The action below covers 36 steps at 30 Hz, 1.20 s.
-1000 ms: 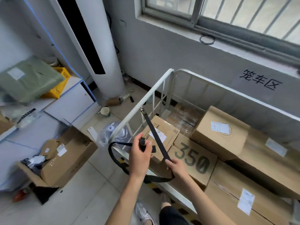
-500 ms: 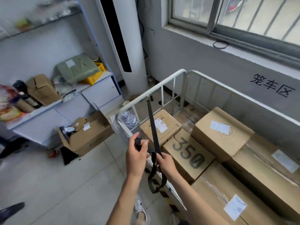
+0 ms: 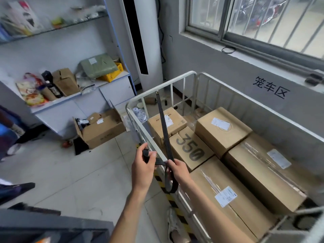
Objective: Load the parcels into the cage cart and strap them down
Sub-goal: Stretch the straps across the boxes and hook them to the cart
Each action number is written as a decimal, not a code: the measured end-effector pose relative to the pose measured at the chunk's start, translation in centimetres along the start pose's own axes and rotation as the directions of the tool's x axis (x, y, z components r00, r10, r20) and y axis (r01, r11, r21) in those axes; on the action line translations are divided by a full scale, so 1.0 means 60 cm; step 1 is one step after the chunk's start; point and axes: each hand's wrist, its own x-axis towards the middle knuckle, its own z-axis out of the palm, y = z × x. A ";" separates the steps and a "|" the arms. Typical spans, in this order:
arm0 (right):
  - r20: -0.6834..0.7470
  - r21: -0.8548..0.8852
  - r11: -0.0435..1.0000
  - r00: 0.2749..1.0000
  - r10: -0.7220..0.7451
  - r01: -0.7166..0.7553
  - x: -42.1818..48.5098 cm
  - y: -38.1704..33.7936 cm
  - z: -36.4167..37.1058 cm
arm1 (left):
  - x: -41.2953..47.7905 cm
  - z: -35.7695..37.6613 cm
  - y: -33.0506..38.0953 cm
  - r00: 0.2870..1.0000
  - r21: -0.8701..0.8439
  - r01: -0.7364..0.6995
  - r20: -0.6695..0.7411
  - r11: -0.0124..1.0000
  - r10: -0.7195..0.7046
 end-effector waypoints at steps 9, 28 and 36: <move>0.049 0.027 0.999 0.998 0.046 -0.047 -0.265 0.125 -0.141 | -0.307 0.018 -0.017 0.998 0.044 0.054 0.009 0.998 -0.054; 0.072 -0.098 0.990 0.992 0.104 -0.097 -0.508 0.363 -0.583 | -0.804 0.270 -0.085 0.860 0.308 0.423 0.158 0.852 -0.485; 0.043 -0.120 0.989 0.995 0.086 -0.080 -0.585 0.431 -0.707 | -0.887 0.399 -0.075 0.633 0.612 0.381 0.373 0.693 -0.678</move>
